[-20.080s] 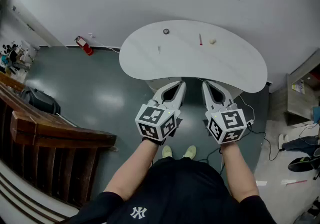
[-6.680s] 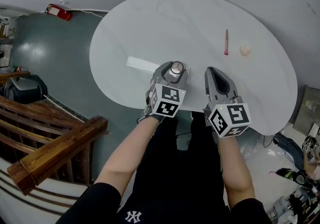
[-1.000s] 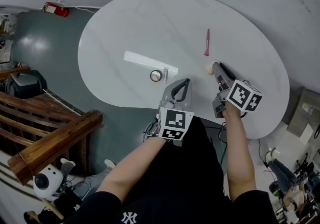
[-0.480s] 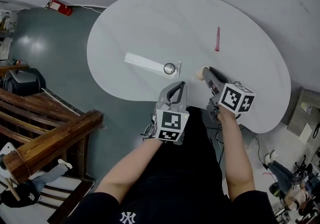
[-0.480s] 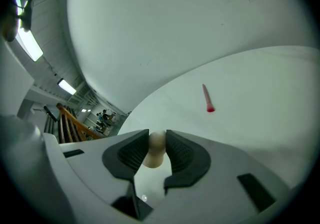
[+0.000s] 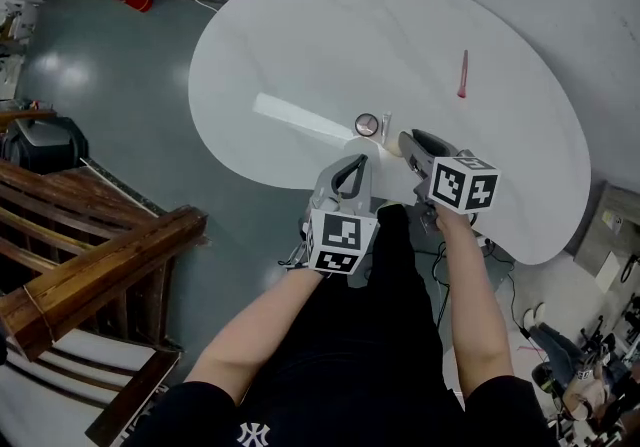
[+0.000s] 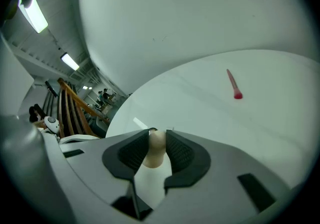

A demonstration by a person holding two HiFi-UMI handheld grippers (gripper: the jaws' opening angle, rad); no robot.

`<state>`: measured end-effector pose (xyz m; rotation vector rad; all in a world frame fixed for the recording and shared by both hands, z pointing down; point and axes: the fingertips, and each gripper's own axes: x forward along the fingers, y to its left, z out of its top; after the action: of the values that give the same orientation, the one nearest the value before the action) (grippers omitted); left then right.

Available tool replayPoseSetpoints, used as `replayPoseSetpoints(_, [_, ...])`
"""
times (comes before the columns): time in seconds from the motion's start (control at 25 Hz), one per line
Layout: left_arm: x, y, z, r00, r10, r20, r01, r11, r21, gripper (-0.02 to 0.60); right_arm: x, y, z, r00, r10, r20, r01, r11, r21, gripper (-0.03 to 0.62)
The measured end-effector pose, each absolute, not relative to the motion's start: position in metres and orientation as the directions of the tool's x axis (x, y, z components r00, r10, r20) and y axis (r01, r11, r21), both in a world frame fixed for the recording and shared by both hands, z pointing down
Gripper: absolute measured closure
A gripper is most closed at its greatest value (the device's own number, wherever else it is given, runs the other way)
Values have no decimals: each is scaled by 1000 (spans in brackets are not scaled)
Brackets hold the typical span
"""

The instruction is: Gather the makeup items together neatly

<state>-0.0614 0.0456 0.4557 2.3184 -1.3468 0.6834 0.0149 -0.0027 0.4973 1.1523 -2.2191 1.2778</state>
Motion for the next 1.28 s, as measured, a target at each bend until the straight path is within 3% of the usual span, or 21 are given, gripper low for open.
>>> replayPoseSetpoints(0.88, [-55,25,480,406,-678,613,-894,-435,111,572,7,-22,549,-623,-274,733,-766,405,-499,461])
replayPoseSetpoints(1.28, [-56,19,485,394,-676,623,-900,-421,113,572,9,-28,554,-639,-270,720,-760,363,-539,419])
